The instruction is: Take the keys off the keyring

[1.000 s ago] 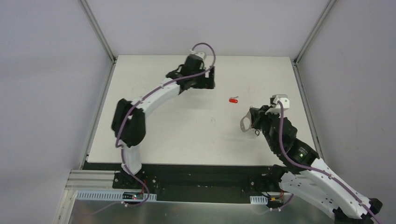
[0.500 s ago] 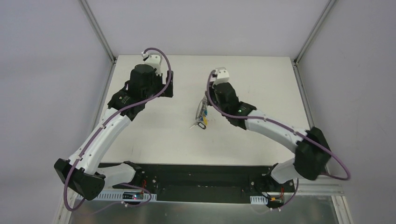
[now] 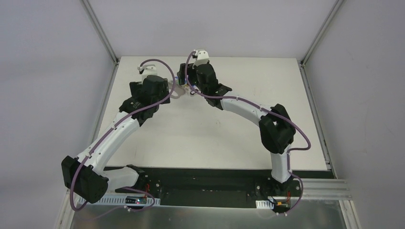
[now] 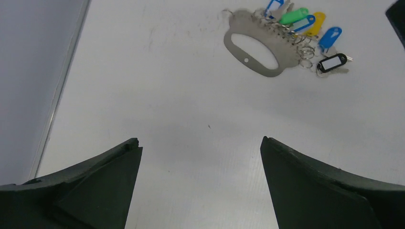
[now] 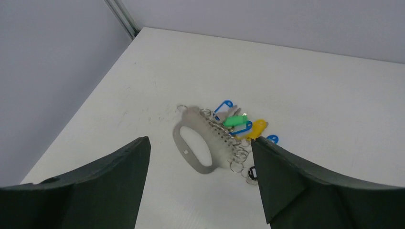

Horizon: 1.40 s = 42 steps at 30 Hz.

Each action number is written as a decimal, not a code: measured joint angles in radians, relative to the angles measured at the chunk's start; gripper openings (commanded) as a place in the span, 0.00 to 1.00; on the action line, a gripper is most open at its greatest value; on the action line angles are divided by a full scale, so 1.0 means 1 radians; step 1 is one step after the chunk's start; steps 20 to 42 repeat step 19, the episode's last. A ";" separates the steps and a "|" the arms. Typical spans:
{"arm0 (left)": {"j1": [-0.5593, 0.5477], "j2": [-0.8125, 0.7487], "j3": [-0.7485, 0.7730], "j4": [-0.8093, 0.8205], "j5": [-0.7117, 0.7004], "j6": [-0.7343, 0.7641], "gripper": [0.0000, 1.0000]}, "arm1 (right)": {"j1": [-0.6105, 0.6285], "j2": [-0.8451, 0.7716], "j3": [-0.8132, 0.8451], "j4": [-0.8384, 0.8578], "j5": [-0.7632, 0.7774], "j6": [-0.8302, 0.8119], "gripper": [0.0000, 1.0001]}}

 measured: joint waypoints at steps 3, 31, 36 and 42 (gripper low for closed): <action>0.000 -0.006 0.000 0.011 -0.069 -0.069 0.99 | -0.003 -0.031 -0.023 0.012 0.007 -0.025 0.85; 0.000 -0.220 -0.061 0.128 -0.155 -0.164 0.99 | -0.012 -0.910 -0.566 -0.041 0.162 -0.241 0.86; 0.000 -0.220 -0.061 0.128 -0.155 -0.164 0.99 | -0.012 -0.910 -0.566 -0.041 0.162 -0.241 0.86; 0.000 -0.220 -0.061 0.128 -0.155 -0.164 0.99 | -0.012 -0.910 -0.566 -0.041 0.162 -0.241 0.86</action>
